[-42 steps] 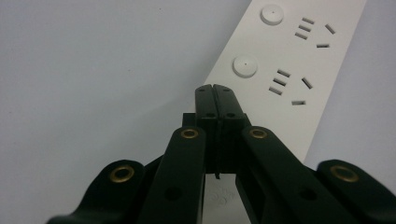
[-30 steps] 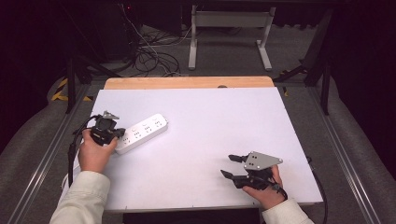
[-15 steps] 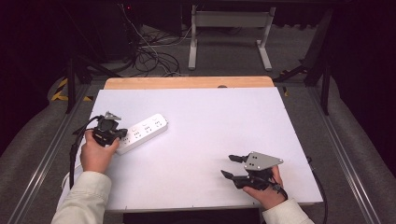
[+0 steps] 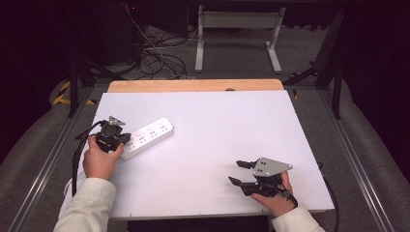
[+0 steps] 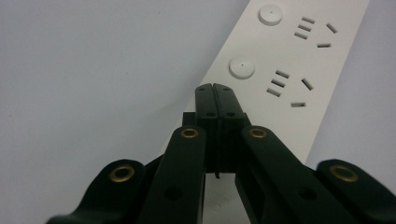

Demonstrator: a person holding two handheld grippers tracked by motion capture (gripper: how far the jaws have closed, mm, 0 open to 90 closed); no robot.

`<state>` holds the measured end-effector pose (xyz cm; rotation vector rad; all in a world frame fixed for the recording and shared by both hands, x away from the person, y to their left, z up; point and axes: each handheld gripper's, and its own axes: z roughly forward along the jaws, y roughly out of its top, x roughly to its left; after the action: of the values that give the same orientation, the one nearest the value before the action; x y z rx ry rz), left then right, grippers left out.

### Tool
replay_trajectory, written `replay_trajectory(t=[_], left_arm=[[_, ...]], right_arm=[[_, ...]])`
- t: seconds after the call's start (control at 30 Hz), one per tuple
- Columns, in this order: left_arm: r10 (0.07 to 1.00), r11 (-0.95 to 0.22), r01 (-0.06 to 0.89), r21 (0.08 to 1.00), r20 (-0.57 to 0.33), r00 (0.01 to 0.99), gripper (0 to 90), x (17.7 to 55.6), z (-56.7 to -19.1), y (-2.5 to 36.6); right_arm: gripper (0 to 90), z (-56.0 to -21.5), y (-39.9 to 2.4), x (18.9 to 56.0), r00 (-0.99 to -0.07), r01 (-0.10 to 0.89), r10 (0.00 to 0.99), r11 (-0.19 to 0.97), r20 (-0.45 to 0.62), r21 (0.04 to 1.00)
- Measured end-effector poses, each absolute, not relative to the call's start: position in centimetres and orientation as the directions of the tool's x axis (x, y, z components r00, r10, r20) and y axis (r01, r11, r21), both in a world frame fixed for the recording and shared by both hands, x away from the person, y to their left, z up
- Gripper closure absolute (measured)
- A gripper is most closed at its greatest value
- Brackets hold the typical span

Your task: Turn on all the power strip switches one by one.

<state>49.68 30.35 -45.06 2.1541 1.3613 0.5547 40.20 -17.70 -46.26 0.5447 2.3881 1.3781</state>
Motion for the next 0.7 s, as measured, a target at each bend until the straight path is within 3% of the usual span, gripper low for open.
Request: replay_trajectory(t=[0.33,0.47,0.57,0.7], left_arm=[[0.919,-0.331,0.702,0.631,0.047,0.391,90.0,49.6,-45.2,30.3],[0.917,-0.335,0.645,0.687,0.080,0.391,89.9,49.3,-44.2,30.1],[0.916,-0.307,0.615,0.726,0.049,0.399,89.9,49.2,-43.2,29.9],[0.907,-0.320,0.612,0.723,0.047,0.419,89.8,49.6,-43.3,29.7]], right_arm=[[41.3,-46.2,-17.8,40.1,-0.872,0.160,0.480,0.455,-0.090,0.876],[41.3,-46.2,-17.8,40.1,-0.870,0.160,0.484,0.452,-0.090,0.878],[41.3,-46.2,-17.8,40.3,-0.869,0.166,0.487,0.452,-0.086,0.877],[41.3,-46.3,-17.7,40.3,-0.869,0.168,0.487,0.455,-0.087,0.875]])
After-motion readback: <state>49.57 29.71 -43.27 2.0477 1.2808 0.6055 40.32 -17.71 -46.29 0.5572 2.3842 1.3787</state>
